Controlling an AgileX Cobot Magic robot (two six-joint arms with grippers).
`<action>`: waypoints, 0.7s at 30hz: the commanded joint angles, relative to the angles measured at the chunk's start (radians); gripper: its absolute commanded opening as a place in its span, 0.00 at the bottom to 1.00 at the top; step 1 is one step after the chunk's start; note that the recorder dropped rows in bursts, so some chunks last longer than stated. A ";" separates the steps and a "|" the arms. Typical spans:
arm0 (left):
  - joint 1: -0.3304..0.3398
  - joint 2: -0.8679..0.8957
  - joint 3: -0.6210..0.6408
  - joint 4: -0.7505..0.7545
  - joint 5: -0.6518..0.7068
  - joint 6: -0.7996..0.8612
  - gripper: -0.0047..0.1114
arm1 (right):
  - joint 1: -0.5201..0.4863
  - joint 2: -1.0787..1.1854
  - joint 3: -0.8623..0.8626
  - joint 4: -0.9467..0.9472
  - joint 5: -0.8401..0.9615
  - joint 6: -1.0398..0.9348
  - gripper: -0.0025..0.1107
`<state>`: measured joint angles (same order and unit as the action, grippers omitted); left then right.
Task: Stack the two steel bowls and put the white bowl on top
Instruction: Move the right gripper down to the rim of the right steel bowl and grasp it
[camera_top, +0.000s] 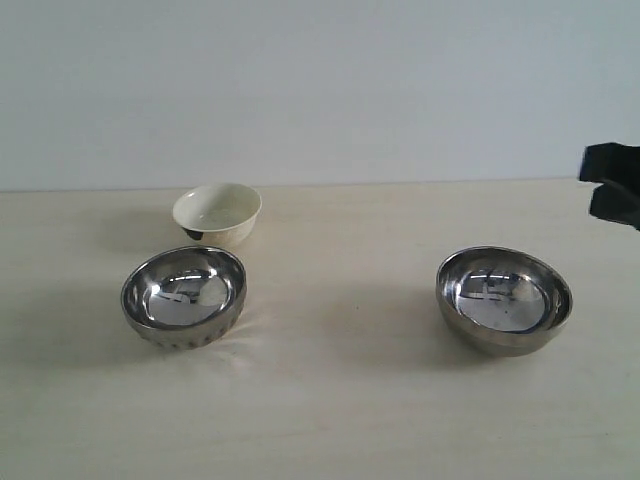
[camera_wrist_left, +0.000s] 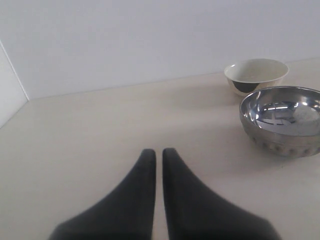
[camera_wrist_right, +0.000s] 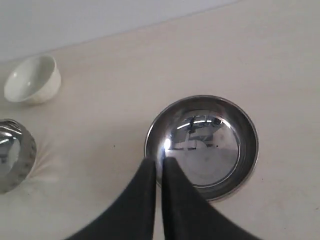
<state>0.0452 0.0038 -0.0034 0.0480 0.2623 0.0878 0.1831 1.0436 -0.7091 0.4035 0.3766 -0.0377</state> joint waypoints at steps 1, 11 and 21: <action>0.002 -0.004 0.003 -0.007 -0.007 -0.010 0.07 | -0.004 0.182 -0.167 -0.138 0.137 0.088 0.03; 0.002 -0.004 0.003 -0.007 -0.008 -0.010 0.07 | -0.004 0.383 -0.318 -0.523 0.205 0.405 0.54; 0.002 -0.004 0.003 -0.007 -0.008 -0.010 0.07 | -0.074 0.705 -0.342 -0.540 0.145 0.409 0.52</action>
<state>0.0452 0.0038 -0.0034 0.0480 0.2623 0.0878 0.1159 1.7137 -1.0449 -0.1462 0.5568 0.3926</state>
